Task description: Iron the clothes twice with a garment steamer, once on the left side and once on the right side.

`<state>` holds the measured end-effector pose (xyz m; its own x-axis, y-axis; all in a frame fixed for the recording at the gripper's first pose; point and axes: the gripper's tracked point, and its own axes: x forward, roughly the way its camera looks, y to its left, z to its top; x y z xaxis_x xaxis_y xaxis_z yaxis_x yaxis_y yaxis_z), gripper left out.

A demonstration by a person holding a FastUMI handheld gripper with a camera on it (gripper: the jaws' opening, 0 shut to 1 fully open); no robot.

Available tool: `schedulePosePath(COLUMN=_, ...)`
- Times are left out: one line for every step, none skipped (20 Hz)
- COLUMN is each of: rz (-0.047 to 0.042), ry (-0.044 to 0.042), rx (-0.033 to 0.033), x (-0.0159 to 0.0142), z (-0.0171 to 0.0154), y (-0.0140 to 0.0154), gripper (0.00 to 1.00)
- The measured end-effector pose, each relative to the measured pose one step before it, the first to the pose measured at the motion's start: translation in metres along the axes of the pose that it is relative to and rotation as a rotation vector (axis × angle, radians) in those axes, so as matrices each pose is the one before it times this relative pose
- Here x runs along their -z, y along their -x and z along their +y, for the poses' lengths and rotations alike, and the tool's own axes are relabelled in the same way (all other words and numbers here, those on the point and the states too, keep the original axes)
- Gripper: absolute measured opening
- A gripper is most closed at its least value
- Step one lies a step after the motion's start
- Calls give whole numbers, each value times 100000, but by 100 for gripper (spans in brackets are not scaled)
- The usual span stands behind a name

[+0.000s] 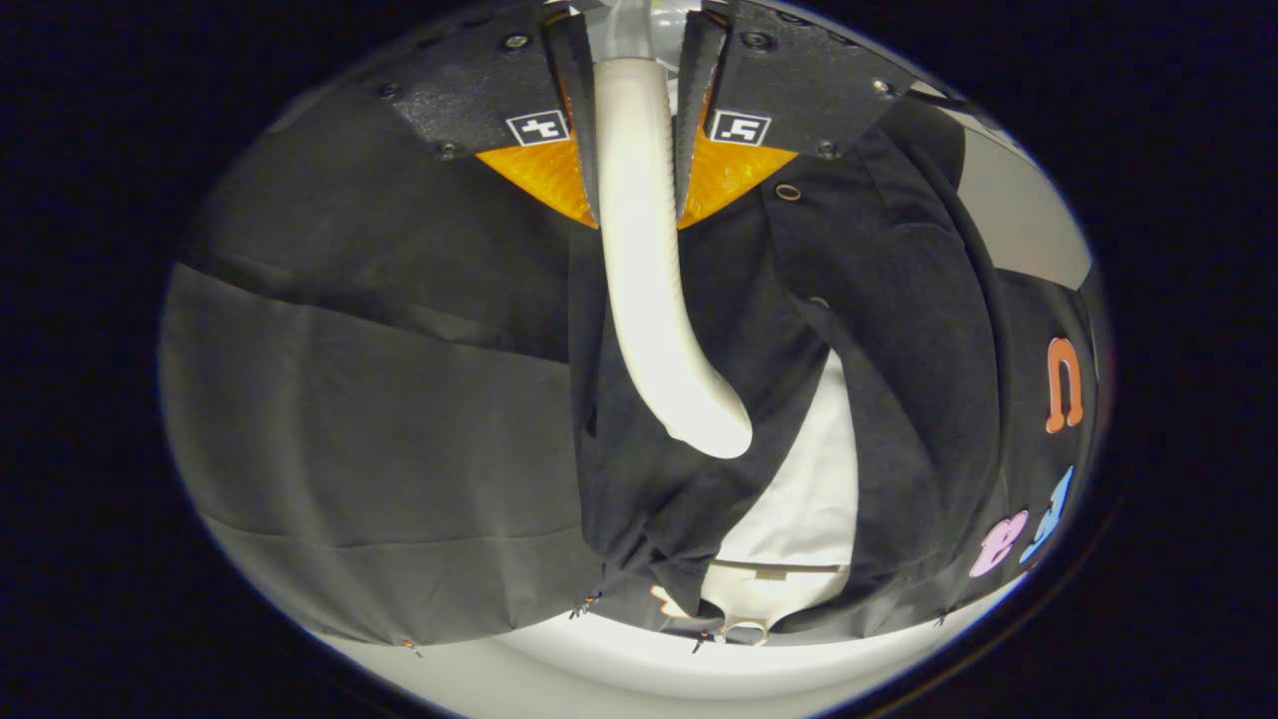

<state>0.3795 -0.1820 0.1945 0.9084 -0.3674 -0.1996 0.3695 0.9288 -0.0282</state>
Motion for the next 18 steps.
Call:
schedulePosePath(rz=877, ry=520, rx=-214, x=695, z=171, y=76, gripper=38)
schedulePosePath(rz=783, ry=545, rx=-327, x=593, z=232, y=-58, gripper=38)
schedulePosePath(rz=701, ry=1238, rx=-343, x=713, z=212, y=-23, gripper=38)
schedulePosePath(rz=772, ry=1147, rx=-121, x=624, z=118, y=13, gripper=38)
schedulePosePath(rz=843, ry=809, rx=-371, x=738, z=137, y=79, gripper=38)
schedulePosePath(rz=1153, ry=651, rx=-325, x=662, z=190, y=-22, gripper=38)
schedulePosePath(rz=1147, ry=149, rx=-313, x=874, z=96, y=-56, gripper=38)
schedulePosePath(rz=1100, ry=501, rx=-324, x=711, z=115, y=-12, gripper=38)
schedulePosePath(rz=931, ry=784, rx=-19, x=481, z=23, y=-261, gripper=38)
schedulePosePath(rz=921, ry=616, rx=-34, x=465, z=63, y=-264, gripper=38)
schedulePosePath(rz=1103, ry=461, rx=-177, x=413, z=29, y=-283, gripper=38)
schedulePosePath(rz=1246, ry=149, rx=-306, x=311, z=162, y=-324, gripper=38)
schedulePosePath(rz=1230, ry=-6, rx=-533, x=315, z=143, y=-187, gripper=38)
schedulePosePath(rz=1144, ry=90, rx=-534, x=506, z=-22, y=-294, gripper=38)
schedulePosePath(rz=1100, ry=478, rx=-250, x=201, z=2, y=-25, gripper=38)
schedulePosePath(rz=934, ry=847, rx=181, x=469, z=-244, y=267, gripper=38)
schedulePosePath(rz=885, ry=308, rx=-162, x=87, z=17, y=-16, gripper=38)
schedulePosePath(rz=931, ry=-255, rx=-513, x=292, z=155, y=223, gripper=38)
